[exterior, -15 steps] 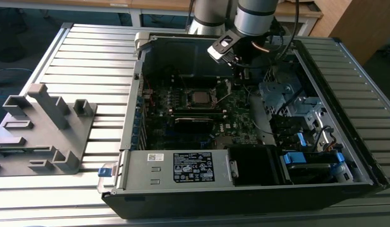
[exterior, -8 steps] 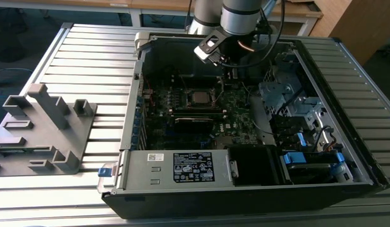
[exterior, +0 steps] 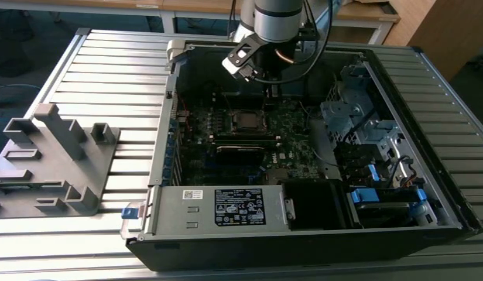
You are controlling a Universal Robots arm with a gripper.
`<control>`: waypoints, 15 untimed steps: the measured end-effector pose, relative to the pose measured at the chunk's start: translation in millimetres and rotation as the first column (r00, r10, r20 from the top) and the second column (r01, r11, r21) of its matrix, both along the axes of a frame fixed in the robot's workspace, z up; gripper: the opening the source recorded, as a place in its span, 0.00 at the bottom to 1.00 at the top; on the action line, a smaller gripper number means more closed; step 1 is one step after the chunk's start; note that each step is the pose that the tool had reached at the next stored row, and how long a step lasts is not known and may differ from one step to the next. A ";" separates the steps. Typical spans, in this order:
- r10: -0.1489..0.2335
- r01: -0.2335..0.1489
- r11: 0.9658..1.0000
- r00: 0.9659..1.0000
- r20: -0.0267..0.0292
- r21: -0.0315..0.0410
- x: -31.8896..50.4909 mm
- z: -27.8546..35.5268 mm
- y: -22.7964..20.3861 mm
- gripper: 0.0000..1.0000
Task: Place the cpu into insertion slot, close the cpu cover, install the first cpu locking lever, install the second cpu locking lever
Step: 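Close the cpu cover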
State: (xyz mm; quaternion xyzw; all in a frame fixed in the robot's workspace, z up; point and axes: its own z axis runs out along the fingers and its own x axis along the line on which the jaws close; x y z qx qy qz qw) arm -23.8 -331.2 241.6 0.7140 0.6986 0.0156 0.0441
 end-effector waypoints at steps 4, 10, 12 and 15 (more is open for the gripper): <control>0.000 0.000 1.000 1.000 0.000 0.000 0.0 0.0 -0.1 0.10; 0.000 0.000 1.000 0.997 -0.075 0.000 0.0 -1.0 -0.1 0.10; 0.000 0.000 1.000 0.997 -0.077 0.000 0.1 -1.0 -0.1 0.10; 0.000 0.000 1.000 0.997 -0.079 0.000 -0.5 -1.1 0.0 0.10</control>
